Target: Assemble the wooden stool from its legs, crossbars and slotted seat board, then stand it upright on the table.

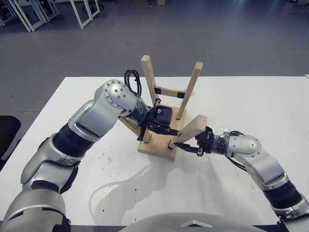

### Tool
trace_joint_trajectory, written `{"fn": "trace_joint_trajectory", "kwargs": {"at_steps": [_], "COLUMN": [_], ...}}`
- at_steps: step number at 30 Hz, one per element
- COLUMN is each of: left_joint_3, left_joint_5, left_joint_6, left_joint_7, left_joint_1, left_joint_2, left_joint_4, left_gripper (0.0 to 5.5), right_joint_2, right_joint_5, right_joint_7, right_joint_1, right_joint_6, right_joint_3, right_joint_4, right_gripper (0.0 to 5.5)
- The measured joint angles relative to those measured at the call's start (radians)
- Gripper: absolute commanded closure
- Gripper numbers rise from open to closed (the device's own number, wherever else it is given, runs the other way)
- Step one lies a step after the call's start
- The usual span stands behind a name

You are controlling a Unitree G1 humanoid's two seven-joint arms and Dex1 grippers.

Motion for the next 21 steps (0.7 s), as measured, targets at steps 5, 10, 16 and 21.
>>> {"fn": "trace_joint_trajectory", "kwargs": {"at_steps": [5,10,16,21], "left_joint_3": [0.011,0.020,0.030,0.038], "left_joint_5": [-0.008,-0.009,-0.013,-0.017], "left_joint_6": [0.010,0.021,0.025,0.032], "left_joint_7": [0.000,0.001,0.001,0.005], "left_joint_1": [0.000,0.003,0.005,0.009], "left_joint_2": [0.003,0.007,0.011,0.012], "left_joint_4": [-0.011,-0.014,-0.022,-0.040], "left_gripper": [5.05,5.06,5.06,5.06], "right_joint_2": [0.000,-0.008,-0.010,-0.010], "right_joint_5": [0.000,0.000,0.018,0.029], "right_joint_7": [0.022,0.035,0.044,0.063], "right_joint_1": [-0.029,-0.067,-0.099,-0.136], "right_joint_6": [0.000,0.001,0.026,0.051], "right_joint_3": [0.008,0.031,0.040,0.053], "right_joint_4": [0.029,0.052,0.070,0.096], "right_gripper": [3.48,3.48,3.48,3.48]}}
